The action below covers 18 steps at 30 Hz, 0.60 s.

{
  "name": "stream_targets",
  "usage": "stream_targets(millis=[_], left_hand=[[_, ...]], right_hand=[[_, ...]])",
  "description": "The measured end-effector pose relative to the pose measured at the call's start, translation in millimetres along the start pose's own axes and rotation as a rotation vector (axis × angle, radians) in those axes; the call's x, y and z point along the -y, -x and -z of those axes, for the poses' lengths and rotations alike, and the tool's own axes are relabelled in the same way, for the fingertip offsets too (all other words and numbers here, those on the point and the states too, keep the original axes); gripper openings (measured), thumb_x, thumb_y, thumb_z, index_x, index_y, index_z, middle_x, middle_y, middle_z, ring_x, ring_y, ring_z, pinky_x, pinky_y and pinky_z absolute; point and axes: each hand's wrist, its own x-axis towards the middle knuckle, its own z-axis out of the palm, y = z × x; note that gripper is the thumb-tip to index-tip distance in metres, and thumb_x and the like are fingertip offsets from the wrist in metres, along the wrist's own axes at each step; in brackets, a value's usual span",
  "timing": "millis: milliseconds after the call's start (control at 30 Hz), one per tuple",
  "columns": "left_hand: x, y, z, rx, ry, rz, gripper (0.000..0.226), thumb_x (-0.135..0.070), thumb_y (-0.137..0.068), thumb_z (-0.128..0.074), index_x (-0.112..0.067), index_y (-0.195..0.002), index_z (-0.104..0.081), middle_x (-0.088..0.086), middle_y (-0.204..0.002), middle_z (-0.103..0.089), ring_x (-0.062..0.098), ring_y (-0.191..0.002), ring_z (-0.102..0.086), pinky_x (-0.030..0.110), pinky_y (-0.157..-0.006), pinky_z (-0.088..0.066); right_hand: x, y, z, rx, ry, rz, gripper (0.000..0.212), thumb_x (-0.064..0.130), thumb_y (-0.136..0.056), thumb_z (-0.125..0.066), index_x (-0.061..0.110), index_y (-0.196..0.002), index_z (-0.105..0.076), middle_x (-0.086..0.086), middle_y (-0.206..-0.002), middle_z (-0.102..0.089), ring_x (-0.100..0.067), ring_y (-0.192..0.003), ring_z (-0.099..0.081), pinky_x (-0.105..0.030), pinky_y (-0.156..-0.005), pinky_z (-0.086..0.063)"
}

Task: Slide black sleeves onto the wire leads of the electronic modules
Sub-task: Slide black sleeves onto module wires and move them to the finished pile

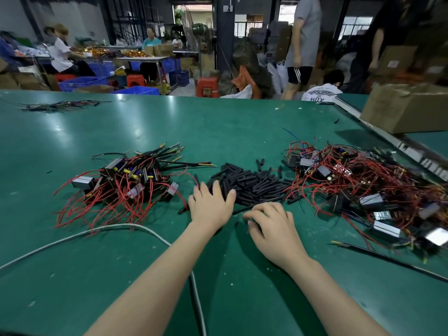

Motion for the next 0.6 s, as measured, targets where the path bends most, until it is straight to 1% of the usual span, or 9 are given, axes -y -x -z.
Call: stream_targets(millis=[67,167,233,300,333,400,433,533,600], left_hand=[[-11.2,0.2,-4.9,-0.003,0.023,-0.105,0.062,-0.057,-0.096,-0.027,-0.020,-0.147,-0.027,0.016,-0.154,-0.024,0.030,-0.142,-0.017,0.044,-0.112,-0.014],[-27.3,-1.5,-9.6,0.052,0.060,-0.264,0.057,-0.051,-0.099,-0.027,-0.020,-0.146,-0.029,0.011,-0.155,-0.023,0.024,-0.143,-0.018,0.040,-0.113,-0.013],[-36.7,-3.5,-10.4,0.051,0.163,-0.299,0.052,-0.049,-0.099,-0.029,-0.023,-0.143,-0.035,0.006,-0.153,-0.028,0.021,-0.141,-0.024,0.040,-0.112,-0.016],[-42.1,-11.0,-4.8,-0.075,0.294,-0.257,0.043,-0.046,-0.098,-0.035,-0.026,-0.133,-0.047,0.002,-0.142,-0.043,0.023,-0.131,-0.037,0.042,-0.106,-0.025],[-43.1,-18.4,0.4,-0.165,0.304,-0.240,0.037,-0.043,-0.097,-0.038,-0.027,-0.127,-0.053,0.002,-0.135,-0.049,0.025,-0.125,-0.043,0.042,-0.101,-0.029],[-39.2,-41.9,13.2,-0.284,0.172,-0.237,0.030,-0.031,-0.094,-0.043,-0.026,-0.118,-0.060,0.003,-0.124,-0.056,0.026,-0.118,-0.048,0.041,-0.096,-0.033],[-34.2,-56.7,21.2,-0.291,0.066,-0.238,0.030,-0.024,-0.092,-0.044,-0.026,-0.117,-0.061,0.003,-0.122,-0.057,0.026,-0.117,-0.049,0.040,-0.095,-0.034],[-16.7,-99.3,40.6,-0.144,-0.210,-0.203,0.040,-0.009,-0.088,-0.046,-0.022,-0.122,-0.061,0.006,-0.126,-0.056,0.027,-0.120,-0.049,0.040,-0.096,-0.036],[-6.2,-117.8,44.3,-0.018,-0.302,-0.172,0.040,0.000,-0.088,-0.046,-0.015,-0.122,-0.061,0.011,-0.127,-0.057,0.031,-0.117,-0.052,0.041,-0.094,-0.042]], right_hand=[[-1.9,-2.3,0.9,-0.024,-0.044,-0.044,0.027,0.027,-0.097,-0.046,0.031,-0.118,-0.061,0.012,-0.119,-0.053,-0.014,-0.120,-0.035,-0.032,-0.087,-0.026],[-3.7,-6.4,0.4,-0.053,-0.102,-0.114,0.020,0.026,-0.095,-0.048,0.027,-0.109,-0.062,0.010,-0.112,-0.055,-0.015,-0.113,-0.039,-0.032,-0.083,-0.027],[-8.8,-6.8,1.1,-0.102,-0.177,-0.184,0.018,0.023,-0.094,-0.051,0.025,-0.106,-0.064,0.009,-0.109,-0.057,-0.016,-0.109,-0.043,-0.032,-0.080,-0.028],[-15.6,-7.4,2.5,-0.168,-0.232,-0.232,0.018,0.019,-0.092,-0.056,0.022,-0.105,-0.067,0.006,-0.108,-0.059,-0.019,-0.107,-0.047,-0.032,-0.079,-0.029],[-18.4,-8.1,2.8,-0.192,-0.249,-0.249,0.018,0.016,-0.091,-0.057,0.021,-0.105,-0.067,0.004,-0.107,-0.060,-0.021,-0.106,-0.048,-0.032,-0.079,-0.032],[-21.3,-10.4,2.6,-0.209,-0.281,-0.272,0.020,0.012,-0.090,-0.057,0.018,-0.106,-0.068,0.001,-0.105,-0.061,-0.023,-0.104,-0.050,-0.036,-0.083,-0.037],[-21.5,-11.1,2.0,-0.210,-0.290,-0.272,0.021,0.011,-0.090,-0.057,0.018,-0.106,-0.068,0.002,-0.104,-0.061,-0.023,-0.104,-0.050,-0.036,-0.084,-0.037],[-20.2,-11.3,0.4,-0.215,-0.276,-0.232,0.020,0.011,-0.091,-0.056,0.019,-0.106,-0.067,0.006,-0.101,-0.060,-0.018,-0.101,-0.050,-0.031,-0.079,-0.032],[-19.7,-10.8,0.1,-0.214,-0.268,-0.215,0.020,0.010,-0.091,-0.056,0.019,-0.105,-0.067,0.007,-0.100,-0.060,-0.017,-0.099,-0.050,-0.031,-0.078,-0.033]])
